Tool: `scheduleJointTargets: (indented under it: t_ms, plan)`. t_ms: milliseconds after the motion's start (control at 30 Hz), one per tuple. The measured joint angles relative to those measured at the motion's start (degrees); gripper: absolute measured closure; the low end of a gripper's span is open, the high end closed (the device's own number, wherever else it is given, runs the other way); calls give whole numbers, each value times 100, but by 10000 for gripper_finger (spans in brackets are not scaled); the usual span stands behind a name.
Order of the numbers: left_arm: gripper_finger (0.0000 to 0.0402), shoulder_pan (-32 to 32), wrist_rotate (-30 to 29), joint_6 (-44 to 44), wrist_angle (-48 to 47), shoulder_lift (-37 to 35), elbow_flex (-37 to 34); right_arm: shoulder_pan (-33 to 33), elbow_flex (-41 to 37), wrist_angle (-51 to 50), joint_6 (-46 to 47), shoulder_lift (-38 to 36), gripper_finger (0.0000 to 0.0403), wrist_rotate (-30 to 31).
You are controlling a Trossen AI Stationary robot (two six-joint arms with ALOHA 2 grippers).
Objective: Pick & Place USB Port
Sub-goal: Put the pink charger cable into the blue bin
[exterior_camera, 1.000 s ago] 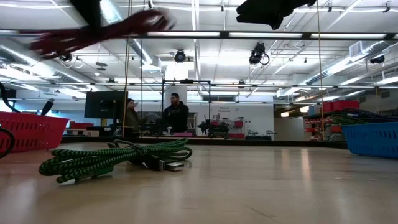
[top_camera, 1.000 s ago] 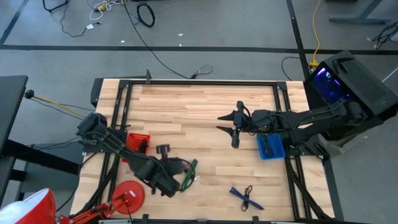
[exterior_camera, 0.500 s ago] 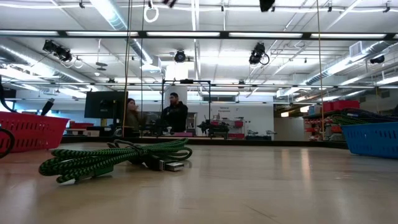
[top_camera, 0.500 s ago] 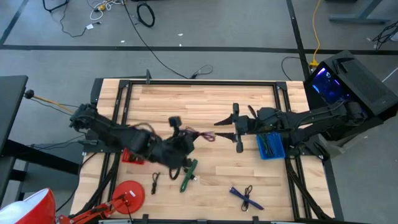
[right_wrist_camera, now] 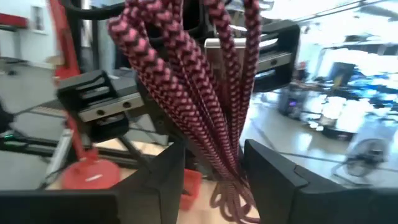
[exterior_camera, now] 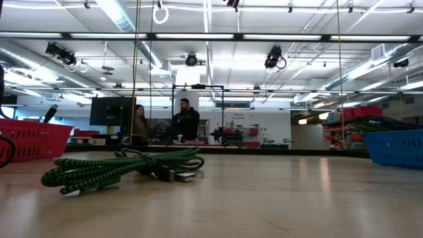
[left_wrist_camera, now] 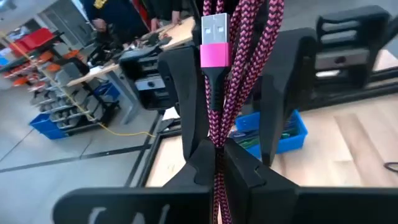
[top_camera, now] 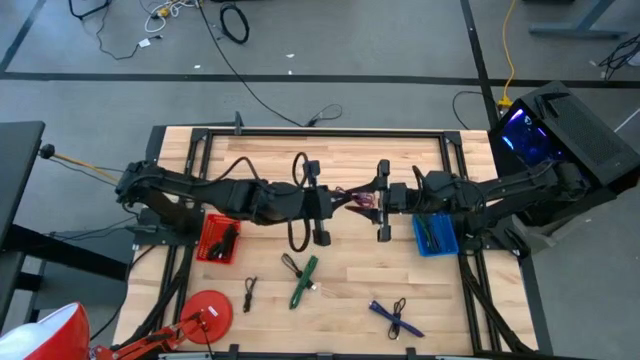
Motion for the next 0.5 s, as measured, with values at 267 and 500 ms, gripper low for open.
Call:
scheduleJointTargets:
  t_ms: [267,500]
  plan:
    - [390,6,-67,-12,-52,1,2,-12,-6,183,-426,4,280,376]
    - [391,-5,-44,-48,-100,-13,9,-10,-11,225,-628,-10,356,157]
